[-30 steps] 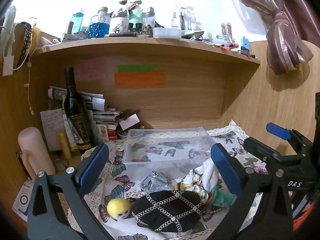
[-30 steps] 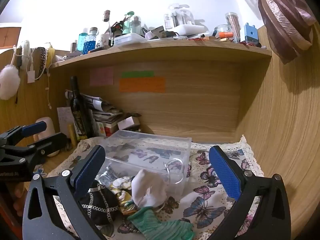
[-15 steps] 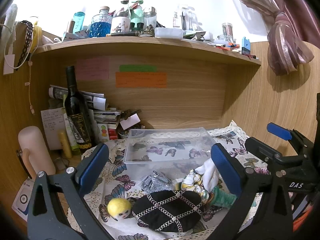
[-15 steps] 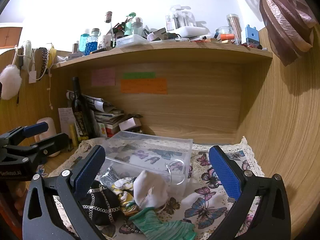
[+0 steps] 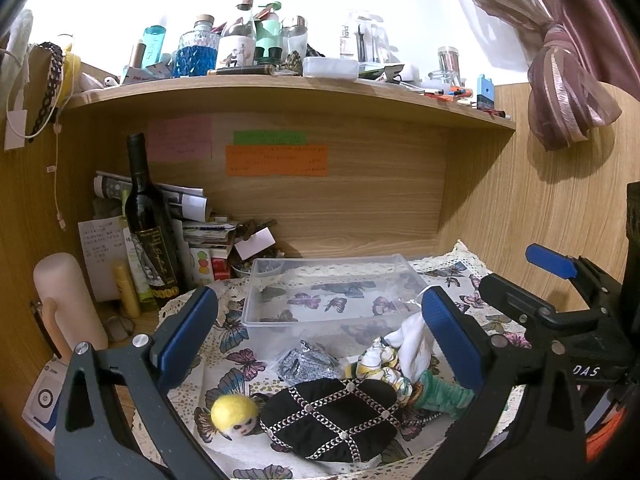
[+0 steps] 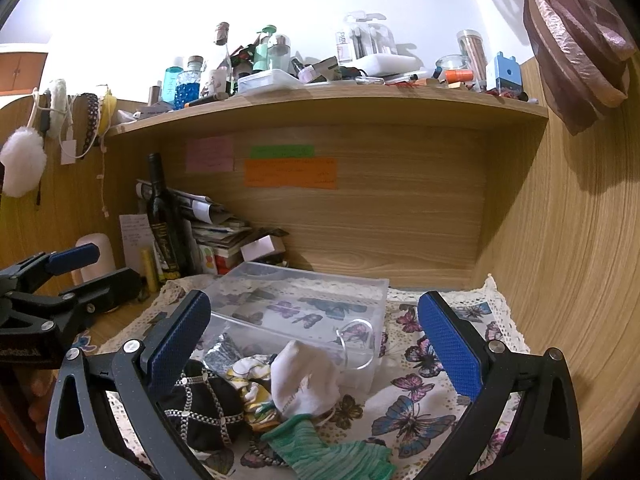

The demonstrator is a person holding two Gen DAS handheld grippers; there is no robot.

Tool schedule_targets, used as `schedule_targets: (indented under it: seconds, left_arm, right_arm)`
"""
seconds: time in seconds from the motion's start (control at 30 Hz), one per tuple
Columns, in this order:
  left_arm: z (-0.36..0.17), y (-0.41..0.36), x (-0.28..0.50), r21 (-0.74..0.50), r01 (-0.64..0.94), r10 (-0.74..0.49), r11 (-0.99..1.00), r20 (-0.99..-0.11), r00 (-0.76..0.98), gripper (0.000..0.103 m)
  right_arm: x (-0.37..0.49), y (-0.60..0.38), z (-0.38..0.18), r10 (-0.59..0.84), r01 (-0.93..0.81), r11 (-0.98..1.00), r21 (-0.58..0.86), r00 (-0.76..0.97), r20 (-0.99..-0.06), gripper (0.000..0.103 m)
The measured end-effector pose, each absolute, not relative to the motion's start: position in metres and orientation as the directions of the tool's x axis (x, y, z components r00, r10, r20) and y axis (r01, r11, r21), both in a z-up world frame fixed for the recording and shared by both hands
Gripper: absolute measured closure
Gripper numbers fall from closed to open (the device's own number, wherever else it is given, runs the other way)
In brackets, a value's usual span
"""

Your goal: Organize soft objects

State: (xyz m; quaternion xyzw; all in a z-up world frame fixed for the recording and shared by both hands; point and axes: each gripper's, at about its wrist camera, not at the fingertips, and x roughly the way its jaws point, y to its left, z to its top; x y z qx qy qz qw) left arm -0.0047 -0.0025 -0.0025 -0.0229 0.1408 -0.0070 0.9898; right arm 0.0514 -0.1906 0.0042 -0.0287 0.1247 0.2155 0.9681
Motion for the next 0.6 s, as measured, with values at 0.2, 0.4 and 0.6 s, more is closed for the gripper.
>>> schedule_targets:
  seconds: [0.2,0.4,0.6]
  left_arm:
    - [-0.0024,-0.0026,-0.0048,-0.045,0.006,-0.018,0.999,-0.276,0.961,0.0]
    - [-0.0015,-0.0023,-0.0059,-0.044,0.005,-0.017,0.999,-0.274,0.962,0.0]
    - [-0.0001,-0.0013,-0.0063,-0.047,0.003,-0.016,0.999,-0.272,0.962,0.0]
  right_arm:
    - [0.0481,-0.1912,0.0025,0.412,-0.426,0.905,-0.004,0.877,-0.246,0.0]
    - [0.0478,-0.1927,0.0023,0.415,-0.428,0.904,0.001,0.876,-0.246,0.0]
    - [0.048,-0.1926,0.0028,0.416,-0.429,0.903,0.001,0.876,-0.246,0.0]
